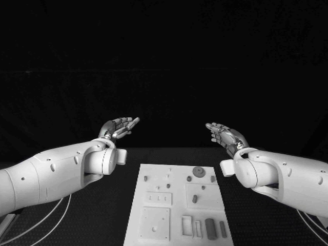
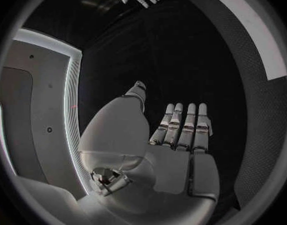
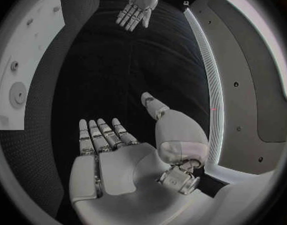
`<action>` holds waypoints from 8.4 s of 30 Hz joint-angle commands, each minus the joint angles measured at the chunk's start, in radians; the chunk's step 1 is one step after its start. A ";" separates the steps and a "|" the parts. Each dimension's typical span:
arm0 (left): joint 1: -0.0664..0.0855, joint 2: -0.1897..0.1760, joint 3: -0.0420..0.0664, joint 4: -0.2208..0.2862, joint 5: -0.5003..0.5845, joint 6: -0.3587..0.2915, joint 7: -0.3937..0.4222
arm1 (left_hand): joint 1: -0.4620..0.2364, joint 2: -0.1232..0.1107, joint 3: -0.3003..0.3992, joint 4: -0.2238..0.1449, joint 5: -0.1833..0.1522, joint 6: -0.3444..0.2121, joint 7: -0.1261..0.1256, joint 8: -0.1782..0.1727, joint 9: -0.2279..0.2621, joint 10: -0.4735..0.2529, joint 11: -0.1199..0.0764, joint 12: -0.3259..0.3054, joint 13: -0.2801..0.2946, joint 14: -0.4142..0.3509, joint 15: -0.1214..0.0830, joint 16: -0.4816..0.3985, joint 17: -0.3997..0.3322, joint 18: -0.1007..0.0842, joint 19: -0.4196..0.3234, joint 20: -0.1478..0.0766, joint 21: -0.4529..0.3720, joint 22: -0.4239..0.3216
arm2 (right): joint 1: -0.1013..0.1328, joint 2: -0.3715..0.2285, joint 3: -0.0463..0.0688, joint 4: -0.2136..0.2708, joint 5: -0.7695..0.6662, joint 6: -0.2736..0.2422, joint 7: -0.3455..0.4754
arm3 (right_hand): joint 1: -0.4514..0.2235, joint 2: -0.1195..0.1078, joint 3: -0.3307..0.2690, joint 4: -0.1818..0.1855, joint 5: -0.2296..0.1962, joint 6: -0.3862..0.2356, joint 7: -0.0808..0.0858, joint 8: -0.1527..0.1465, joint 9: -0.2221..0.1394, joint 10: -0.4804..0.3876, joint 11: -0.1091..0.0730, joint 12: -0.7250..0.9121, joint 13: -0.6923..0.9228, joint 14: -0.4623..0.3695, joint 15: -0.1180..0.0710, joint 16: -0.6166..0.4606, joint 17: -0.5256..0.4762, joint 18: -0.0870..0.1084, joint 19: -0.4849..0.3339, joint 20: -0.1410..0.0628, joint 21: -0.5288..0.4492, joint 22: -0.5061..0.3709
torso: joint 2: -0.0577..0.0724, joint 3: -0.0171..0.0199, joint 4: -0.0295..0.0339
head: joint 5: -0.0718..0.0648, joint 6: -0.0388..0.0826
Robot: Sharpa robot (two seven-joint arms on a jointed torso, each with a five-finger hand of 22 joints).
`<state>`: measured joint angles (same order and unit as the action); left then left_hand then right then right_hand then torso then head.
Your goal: Assemble the parts on the task board
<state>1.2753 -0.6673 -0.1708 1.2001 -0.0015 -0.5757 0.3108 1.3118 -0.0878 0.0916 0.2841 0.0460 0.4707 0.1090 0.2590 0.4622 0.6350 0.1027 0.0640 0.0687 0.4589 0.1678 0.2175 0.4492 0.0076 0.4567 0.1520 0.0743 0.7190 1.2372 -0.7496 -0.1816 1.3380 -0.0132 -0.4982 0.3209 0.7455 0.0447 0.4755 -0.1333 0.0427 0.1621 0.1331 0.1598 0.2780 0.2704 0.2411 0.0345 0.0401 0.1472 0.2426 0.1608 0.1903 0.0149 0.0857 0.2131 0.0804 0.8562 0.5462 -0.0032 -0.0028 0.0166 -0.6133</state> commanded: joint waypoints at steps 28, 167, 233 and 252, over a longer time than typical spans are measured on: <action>0.027 -0.039 -0.019 0.040 -0.112 0.298 -0.090 | 0.307 0.071 -0.053 0.003 0.012 0.357 0.064 0.127 0.016 0.488 0.013 0.172 0.081 0.549 -0.091 0.260 0.151 0.075 0.501 -0.138 0.160 0.028 | 0.053 0.030 -0.038 -0.207 -0.956 0.148 -0.202 | 0.354 -0.116 0.110 -0.159 0.007 0.529 0.072 0.282 0.214 0.684 -0.056 0.189 0.088 0.689 -0.094 0.388 0.262 0.178 0.564 -0.034 0.251 0.448 | 0.019 0.0028 0.0111 | -0.019 -0.016; 0.032 -0.149 -0.013 0.270 -0.155 0.354 -0.106 | 0.260 0.013 -0.068 0.006 0.004 0.306 0.084 0.075 -0.022 0.462 0.038 0.093 0.070 0.568 -0.094 0.217 0.231 0.037 0.540 -0.175 0.128 0.011 | 0.004 0.141 -0.031 -0.164 -1.583 0.237 -0.419 | 0.327 -0.144 0.074 -0.150 0.007 0.776 -0.007 0.150 0.232 0.809 -0.225 1.089 1.122 1.035 -0.331 1.336 0.781 0.247 1.009 -0.242 0.928 0.468 | 0.246 0.0035 0.0335 | -0.019 0.005; 0.040 -0.133 -0.013 0.260 -0.157 0.352 -0.105 | 0.265 0.014 -0.067 0.006 0.004 0.306 0.084 0.076 -0.022 0.464 0.039 0.088 0.071 0.570 -0.095 0.209 0.240 0.035 0.541 -0.176 0.125 0.010 | 0.034 0.322 0.030 -0.266 -1.669 0.107 -0.456 | 0.366 -0.092 0.161 -0.155 0.007 0.867 -0.041 0.202 0.299 0.834 -0.259 1.099 1.099 1.058 -0.361 1.350 0.778 0.247 1.017 -0.248 0.937 0.467 | 0.249 0.0035 0.0367 | -0.023 0.025; 0.040 -0.128 -0.012 0.255 -0.157 0.350 -0.102 | 0.266 0.015 -0.067 0.006 0.004 0.306 0.084 0.077 -0.023 0.465 0.038 0.087 0.072 0.570 -0.095 0.207 0.243 0.034 0.542 -0.177 0.124 0.010 | 0.019 0.360 0.024 -0.319 -1.716 0.130 -0.468 | 0.367 -0.092 0.162 -0.156 0.007 0.866 -0.041 0.201 0.301 0.835 -0.259 1.098 1.098 1.058 -0.362 1.350 0.775 0.247 1.018 -0.249 0.937 0.467 | 0.249 0.0046 0.0337 | -0.017 0.022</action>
<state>1.3132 -0.7984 -0.1842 1.4543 -0.1602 -0.2368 0.1981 1.5795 -0.0717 0.0296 0.2908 0.0570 0.7823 0.1907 0.3397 0.4411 1.0989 0.1357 0.1570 0.1393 1.0218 0.0752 0.4295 0.6912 0.0301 0.9991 -0.0197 0.2021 0.7308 1.2573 -0.3920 -0.1573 1.0212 -1.7008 -0.3777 -0.1382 1.1126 -0.0490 0.6319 -0.2915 0.0494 0.9187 0.0828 0.3578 0.5776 1.1205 -0.0095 1.1294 1.1388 1.2041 -0.1148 1.5081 0.9663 0.2362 1.1024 -0.0282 1.0126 1.3089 0.7953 0.0010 0.0315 -0.0020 -0.5909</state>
